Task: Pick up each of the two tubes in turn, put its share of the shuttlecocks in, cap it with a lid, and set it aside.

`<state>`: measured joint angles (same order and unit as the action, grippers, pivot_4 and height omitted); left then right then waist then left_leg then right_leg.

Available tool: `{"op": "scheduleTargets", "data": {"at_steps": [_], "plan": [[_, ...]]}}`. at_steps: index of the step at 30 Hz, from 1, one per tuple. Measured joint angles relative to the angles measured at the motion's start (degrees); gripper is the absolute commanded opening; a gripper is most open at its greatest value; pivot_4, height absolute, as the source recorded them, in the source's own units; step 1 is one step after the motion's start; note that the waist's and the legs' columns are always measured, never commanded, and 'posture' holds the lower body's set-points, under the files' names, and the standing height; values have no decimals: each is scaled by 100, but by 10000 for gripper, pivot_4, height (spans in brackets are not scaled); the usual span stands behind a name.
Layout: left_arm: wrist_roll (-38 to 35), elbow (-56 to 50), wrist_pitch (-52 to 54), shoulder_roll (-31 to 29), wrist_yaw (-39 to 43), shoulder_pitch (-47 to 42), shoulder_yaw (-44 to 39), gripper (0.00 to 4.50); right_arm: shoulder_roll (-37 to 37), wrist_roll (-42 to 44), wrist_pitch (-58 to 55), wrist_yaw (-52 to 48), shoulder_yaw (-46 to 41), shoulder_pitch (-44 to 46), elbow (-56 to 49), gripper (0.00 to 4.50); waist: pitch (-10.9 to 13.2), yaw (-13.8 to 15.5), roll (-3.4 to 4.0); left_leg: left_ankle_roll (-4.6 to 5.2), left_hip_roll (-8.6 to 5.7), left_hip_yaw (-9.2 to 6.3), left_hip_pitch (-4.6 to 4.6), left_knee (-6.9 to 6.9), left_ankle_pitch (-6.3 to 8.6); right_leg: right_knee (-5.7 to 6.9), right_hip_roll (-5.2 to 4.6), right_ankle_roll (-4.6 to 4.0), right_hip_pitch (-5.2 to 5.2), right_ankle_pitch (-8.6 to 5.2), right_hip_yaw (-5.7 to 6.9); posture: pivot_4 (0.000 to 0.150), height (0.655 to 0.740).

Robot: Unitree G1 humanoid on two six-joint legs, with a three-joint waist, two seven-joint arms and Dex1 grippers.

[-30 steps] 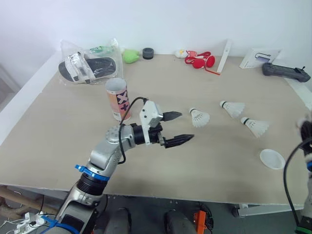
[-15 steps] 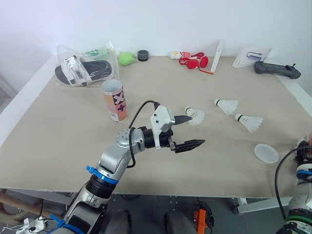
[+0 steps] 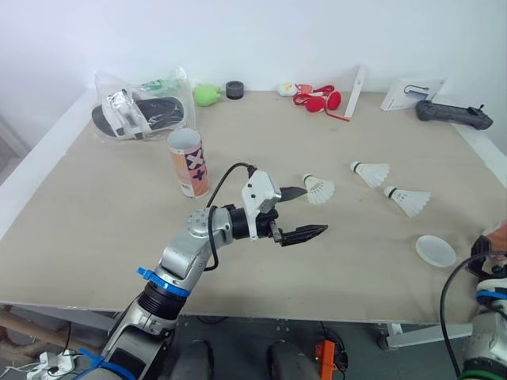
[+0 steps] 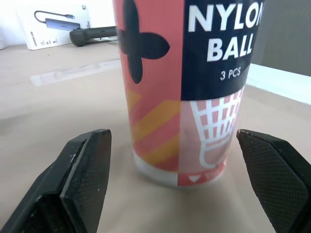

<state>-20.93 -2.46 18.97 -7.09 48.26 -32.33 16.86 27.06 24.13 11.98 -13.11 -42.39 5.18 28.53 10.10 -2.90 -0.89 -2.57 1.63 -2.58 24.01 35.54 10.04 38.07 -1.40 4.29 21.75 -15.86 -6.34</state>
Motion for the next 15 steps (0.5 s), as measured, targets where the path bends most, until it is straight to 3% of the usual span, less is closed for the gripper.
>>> {"op": "scheduleTargets", "data": {"at_steps": [7, 12, 15], "plan": [[-35, -58, 3, -252, -61, 498, -230, 45000, -455, 386, -857, -132, 228, -1800, -2708, 44174, -23, 1, 46, 0, 2, 5, 12, -11, 1, 1, -2, -4, 23, -7, -4, 1500, 7400], [-9, -353, 12, -478, -391, 1021, -532, 45000, 225, 1010, -2071, -1146, 996, -2789, -4662, 44174, -22, -22, 39, 1, 9, 1, 6, -3, -1, 2, 5, -33, 20, -8, -4, 1500, 7400], [183, -515, -68, -578, -827, 1407, -799, 45000, 1064, 1509, -2928, -1712, 1549, -2395, -5615, 44174, -14, -6, 15, 12, 1, -4, -1, 4, -9, 2, 5, -32, 15, 8, -9, 1500, 7400]]}}
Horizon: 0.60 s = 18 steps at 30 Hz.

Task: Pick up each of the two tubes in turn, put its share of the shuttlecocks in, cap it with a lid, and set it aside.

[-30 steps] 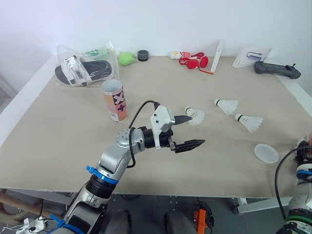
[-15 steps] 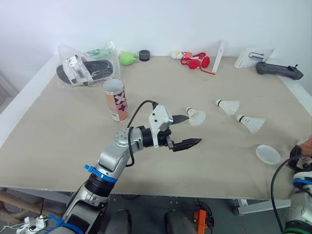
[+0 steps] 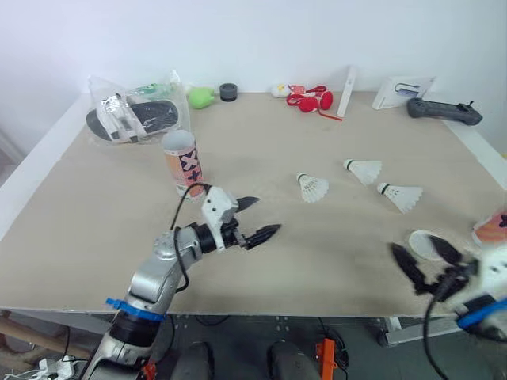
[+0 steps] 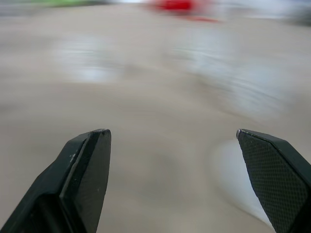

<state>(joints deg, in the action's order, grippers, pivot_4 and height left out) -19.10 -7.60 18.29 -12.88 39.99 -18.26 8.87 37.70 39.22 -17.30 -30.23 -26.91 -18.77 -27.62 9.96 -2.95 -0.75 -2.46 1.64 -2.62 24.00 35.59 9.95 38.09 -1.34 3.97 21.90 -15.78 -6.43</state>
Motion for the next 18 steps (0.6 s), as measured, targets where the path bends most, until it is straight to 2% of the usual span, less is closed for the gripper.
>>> {"op": "scheduleTargets", "data": {"at_steps": [2, 3, 4, 7, 12, 15, 18], "plan": [[17, -42, -49, -17, -91, 78, -55, 45000, 164, 125, -172, -72, 60, 192, -98, 44174, 4, 19, -12, -6, 2, -2, 5, 1, -5, -1, 1, -3, 3, 2, 4, 1500, 7400], [53, -176, -112, -34, -266, 269, -203, 45000, 499, 356, -494, -199, 252, 639, -163, 44174, 6, 16, -14, -10, 1, 2, 9, 5, -8, -1, -3, 0, 4, 5, 0, 1500, 7400], [202, -378, -325, 27, -671, 559, -426, 45000, 1026, 802, -1029, -522, 632, 1457, -312, 44174, 11, 4, -19, -9, 0, 12, 12, 7, -8, -3, -4, 6, 9, 9, -11, 1500, 7400], [471, -536, -753, 164, -1241, 1011, -722, 45000, 1271, 1064, -1483, -947, 1289, 2396, -500, 44174, 16, 43, -59, -10, 9, -7, 22, -3, -7, -6, 6, 14, 9, 6, 9, 1500, 7400], [971, -524, -1175, 498, -2261, 1588, -1080, 45000, 916, 963, -1806, -1275, 2271, 3677, -58, 44174, 26, 166, -80, -15, -1, -16, 68, 0, -1, -7, -6, 26, 44, 3, 19, 1500, 7400], [1056, -509, -1176, 507, -2522, 1573, -1202, 45000, 762, 787, -1794, -1363, 2466, 3825, 177, 44174, 28, 187, -84, -16, -7, -18, 73, 2, -1, -9, -13, 26, 46, 5, 24, 1500, 7400], [1113, -124, -1060, 455, -2642, 1191, -1291, 45000, 464, 537, -1768, -1424, 2680, 3963, 439, 44174, 29, 183, -84, -17, -4, -19, 71, 4, -3, -8, -6, 33, 48, 10, 25, 1500, 7400]]}}
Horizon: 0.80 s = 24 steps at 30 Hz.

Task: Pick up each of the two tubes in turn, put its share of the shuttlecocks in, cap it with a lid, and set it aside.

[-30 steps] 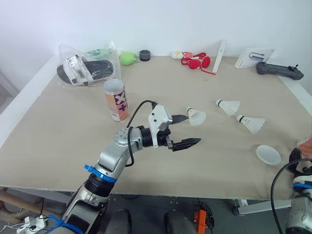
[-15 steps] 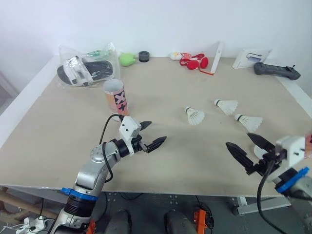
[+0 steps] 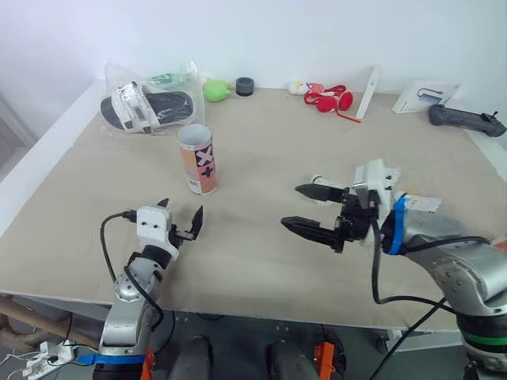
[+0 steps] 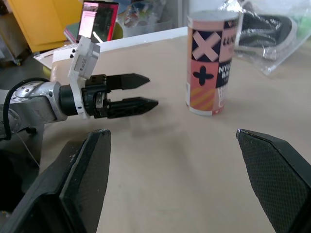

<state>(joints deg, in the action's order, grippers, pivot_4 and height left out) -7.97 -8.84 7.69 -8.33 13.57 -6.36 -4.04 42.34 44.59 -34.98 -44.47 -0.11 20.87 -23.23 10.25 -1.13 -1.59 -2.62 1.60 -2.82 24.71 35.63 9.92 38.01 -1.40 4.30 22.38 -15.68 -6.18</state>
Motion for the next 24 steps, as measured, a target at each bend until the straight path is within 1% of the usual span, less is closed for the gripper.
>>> {"op": "scheduleTargets", "data": {"at_steps": [4, 7, 8, 9, 11, 12, 14, 16, 17, 24], "plan": [[13, 452, 41, -111, 20, -417, -18, 45000, -163, -130, 37, -24, 18, 62, 7, 44174, 0, -15, 0, -1, 4, -2, -4, 1, -2, 1, 6, -2, -2, 5, 1, 1500, 7400], [18, 1158, -8, -219, 76, -986, -44, 45000, -349, -286, 51, -14, 31, 85, 15, 44174, 0, -19, -1, -1, 5, -5, 0, 1, -4, 1, 7, -4, -1, 8, 3, 1500, 7400], [18, 1161, -15, -219, 77, -989, -44, 45000, -349, -295, 52, -13, 31, 86, 15, 44174, 0, -19, -1, -2, 4, -4, 0, 1, -4, 1, 5, -5, -1, 8, 2, 1500, 7400], [22, 1667, -98, -222, 112, -1314, -30, 45000, -357, -346, 52, 8, -2, 56, 17, 44174, 1, -10, -2, -2, 1, -6, -1, 0, -3, 3, 4, -12, -1, 11, 5, 1500, 7400], [28, 2229, -117, -307, 126, -1816, -54, 45000, -431, -381, 53, 46, 4, 46, -18, 44174, 7, -7, -11, -2, 4, -34, 15, 4, -8, 2, 13, -10, 7, 10, 30, 1500, 7400], [28, 2679, -248, -363, 222, -2225, -52, 45000, -469, -414, 53, 106, -10, 24, -31, 44174, 6, -12, -11, -3, 2, -34, 14, 4, -9, 3, 10, -10, 3, 10, 30, 1500, 7400], [28, 2772, -314, -368, 259, -2326, -52, 45000, -487, -428, 53, 116, -13, 15, -35, 44174, 6, -16, -11, -3, 2, -33, 15, 4, -9, 2, 8, -10, 3, 10, 30, 1500, 7400], [27, 3353, -518, -365, 384, -2676, -30, 45000, -533, -442, 52, 209, -30, -18, -74, 44174, 6, -17, -11, -3, 0, -34, 17, 3, -9, 2, 8, -13, 5, 12, 30, 1500, 7400], [35, 3810, -667, -371, 489, -2924, -27, 45000, -561, -447, 52, 256, -41, -52, -140, 44174, 6, -20, -11, -3, 1, -37, 18, 1, -9, 3, 8, -17, 7, 14, 34, 1500, 7400], [110, 5438, -1377, -381, 704, -3790, -37, 45000, -704, -529, 53, 467, -53, -203, -292, 44174, 6, -20, -11, -4, 0, -41, 23, 2, -9, 2, 8, -15, 7, 12, 38, 1500, 7400]]}}
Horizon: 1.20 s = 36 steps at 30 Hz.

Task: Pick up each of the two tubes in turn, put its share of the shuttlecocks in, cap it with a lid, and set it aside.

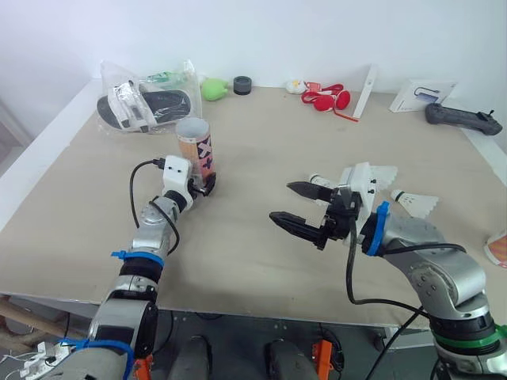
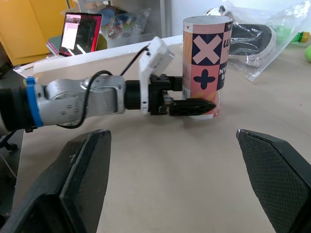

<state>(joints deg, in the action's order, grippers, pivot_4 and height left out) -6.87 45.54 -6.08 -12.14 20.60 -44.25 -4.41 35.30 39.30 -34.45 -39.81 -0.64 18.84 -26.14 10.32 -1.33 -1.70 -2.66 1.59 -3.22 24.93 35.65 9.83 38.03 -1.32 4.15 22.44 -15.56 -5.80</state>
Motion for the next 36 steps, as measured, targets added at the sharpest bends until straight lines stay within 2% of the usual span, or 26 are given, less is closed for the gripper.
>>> {"op": "scheduleTargets", "data": {"at_steps": [2, 9, 11, 13, 15, 19, 24, 29, 36], "plan": [[8, 581, -198, 1, 19, -319, -25, 45000, -36, -21, -1, 48, -2, -11, -45, 44174, 0, 0, 0, 0, 0, -1, 1, 1, 0, 0, 0, 0, 0, 0, 2, 1500, 7400], [5, 1496, -618, 4, 107, -844, -150, 45000, -87, -25, -1, 176, -2, -56, -181, 44174, 0, -2, 0, 0, -1, -6, 5, 0, 0, 0, 0, -1, 1, 1, 6, 1500, 7400], [4, 1636, -675, 12, 107, -907, -213, 40965, -104, -25, -2, 228, -3, -75, -191, 45000, 0, -2, 0, 0, -1, -7, 5, 0, 0, 1, 0, -1, 1, 1, 8, 1500, 7400], [1, 1688, -744, 19, 99, -914, -244, 34500, -114, -25, -7, 250, -3, -103, -206, 45000, 0, -3, 0, 0, -1, -7, 5, 0, 0, 1, 0, -1, 1, 1, 8, 1500, 7400], [3, 1703, -778, 19, 115, -917, -275, 31002, -117, -25, -8, 275, -3, -126, -250, 45000, 0, -2, 0, -1, -1, -7, 5, 1, 0, 1, 0, -3, 1, 2, 8, 1500, 7400], [-1, 1707, -793, 19, 172, -914, -292, 29401, -206, -86, 9, 418, -5, -233, -294, 45000, 0, -2, 0, -2, -1, -9, 5, 1, -1, 2, -1, -3, 0, 2, 9, 1500, 7400], [-84, 1400, -778, -88, 785, -685, -285, 29401, -698, -625, 462, 1124, -237, -761, -281, 45000, 0, -3, 0, -2, -1, -10, 6, -3, -1, 3, -1, -28, 3, 16, 11, 1500, 7400], [27, -593, 25, -1304, 2387, -30, 376, 29401, -1211, -1993, 948, 2297, -156, -1625, -150, 45000, 0, -60, 2, -55, 7, -10, 14, -27, -33, 22, 4, -49, 38, 25, 12, 1500, 7400], [124, -2664, 1328, -2654, 4032, 80, 1091, 29401, -1793, -2954, 1402, 2938, 107, -1440, 875, 45000, 2, -129, 5, -46, 14, -6, 9, -26, -65, 22, 8, -30, 38, 34, 10, 1500, 7400]]}}
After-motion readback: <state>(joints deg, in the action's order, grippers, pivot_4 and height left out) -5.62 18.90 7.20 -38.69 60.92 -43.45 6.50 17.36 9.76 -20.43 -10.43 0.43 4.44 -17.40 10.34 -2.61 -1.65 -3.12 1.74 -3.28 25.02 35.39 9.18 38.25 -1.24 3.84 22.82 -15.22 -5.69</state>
